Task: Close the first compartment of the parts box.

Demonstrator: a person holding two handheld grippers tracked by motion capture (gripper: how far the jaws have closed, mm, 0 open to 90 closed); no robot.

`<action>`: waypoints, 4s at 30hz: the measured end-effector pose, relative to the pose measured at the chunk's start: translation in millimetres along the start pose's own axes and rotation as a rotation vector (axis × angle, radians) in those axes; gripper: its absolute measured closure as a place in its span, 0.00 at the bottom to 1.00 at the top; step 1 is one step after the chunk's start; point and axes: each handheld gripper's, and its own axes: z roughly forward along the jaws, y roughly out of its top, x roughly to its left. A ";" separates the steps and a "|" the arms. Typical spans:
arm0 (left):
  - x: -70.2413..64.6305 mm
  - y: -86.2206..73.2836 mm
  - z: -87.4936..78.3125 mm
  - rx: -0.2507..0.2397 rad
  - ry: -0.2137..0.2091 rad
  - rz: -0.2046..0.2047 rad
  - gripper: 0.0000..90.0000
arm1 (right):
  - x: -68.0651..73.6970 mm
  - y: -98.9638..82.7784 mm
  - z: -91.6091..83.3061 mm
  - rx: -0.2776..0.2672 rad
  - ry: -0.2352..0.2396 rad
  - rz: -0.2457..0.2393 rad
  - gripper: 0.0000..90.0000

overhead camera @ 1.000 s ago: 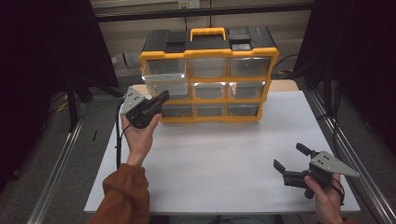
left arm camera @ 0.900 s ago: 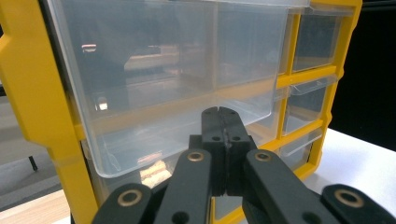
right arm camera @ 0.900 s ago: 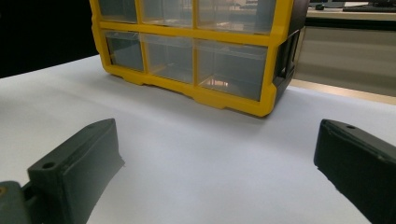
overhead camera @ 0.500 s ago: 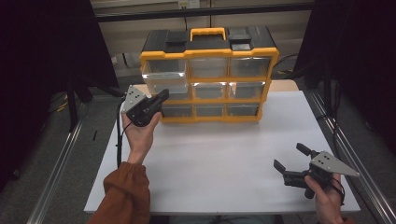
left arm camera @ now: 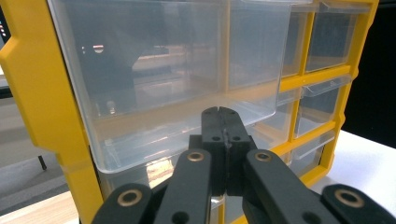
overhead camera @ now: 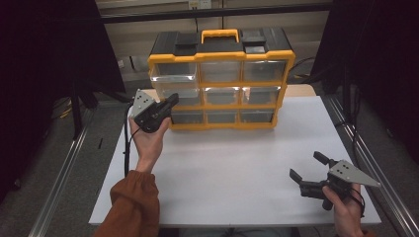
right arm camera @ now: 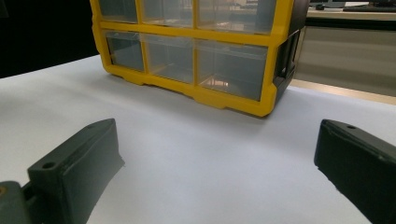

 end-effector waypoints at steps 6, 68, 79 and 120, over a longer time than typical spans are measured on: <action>2.0 -0.5 1.6 0.002 0.001 -0.005 1.00 | -0.1 -0.1 -0.2 0.000 -0.002 0.000 0.00; 7.6 3.3 16.2 0.003 0.040 -0.001 1.00 | -0.6 -0.1 -0.6 -0.002 -0.003 -0.001 0.00; 6.5 3.5 17.8 -0.006 0.060 0.003 1.00 | -0.6 -0.3 -0.4 -0.003 0.000 -0.001 0.00; 14.9 3.8 27.8 0.003 0.083 -0.004 1.00 | -0.7 -0.3 -0.5 -0.002 -0.001 0.000 0.00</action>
